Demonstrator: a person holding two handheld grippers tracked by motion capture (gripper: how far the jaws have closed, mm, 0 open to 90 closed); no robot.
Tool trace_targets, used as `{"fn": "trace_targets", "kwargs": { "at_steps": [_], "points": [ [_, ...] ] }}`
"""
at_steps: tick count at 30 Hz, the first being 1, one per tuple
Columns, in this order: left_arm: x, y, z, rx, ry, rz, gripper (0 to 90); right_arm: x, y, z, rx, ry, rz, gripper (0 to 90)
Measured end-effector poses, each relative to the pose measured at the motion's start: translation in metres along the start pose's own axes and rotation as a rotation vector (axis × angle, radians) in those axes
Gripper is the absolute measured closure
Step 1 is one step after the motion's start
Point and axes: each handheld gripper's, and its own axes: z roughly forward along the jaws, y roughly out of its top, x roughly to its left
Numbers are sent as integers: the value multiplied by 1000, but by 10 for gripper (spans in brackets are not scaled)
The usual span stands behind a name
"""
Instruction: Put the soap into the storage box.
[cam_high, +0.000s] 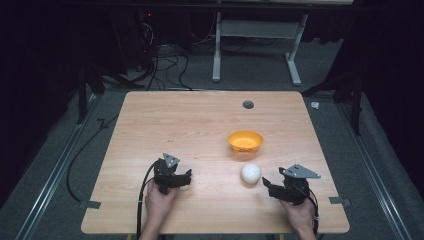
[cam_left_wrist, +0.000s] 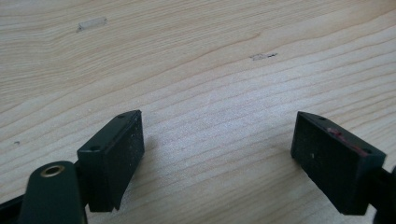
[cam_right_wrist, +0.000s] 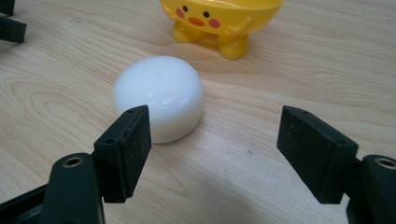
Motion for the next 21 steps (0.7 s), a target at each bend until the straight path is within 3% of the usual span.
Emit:
{"fn": "trace_targets", "kwargs": {
  "at_steps": [16, 21],
  "points": [
    [0, 0, 0, 0, 0, 0, 176, 18, 16, 18, 16, 65, -62, 214],
    [0, 0, 0, 0, 0, 0, 176, 21, 19, 31, 40, 86, -59, 177]
  ]
}}
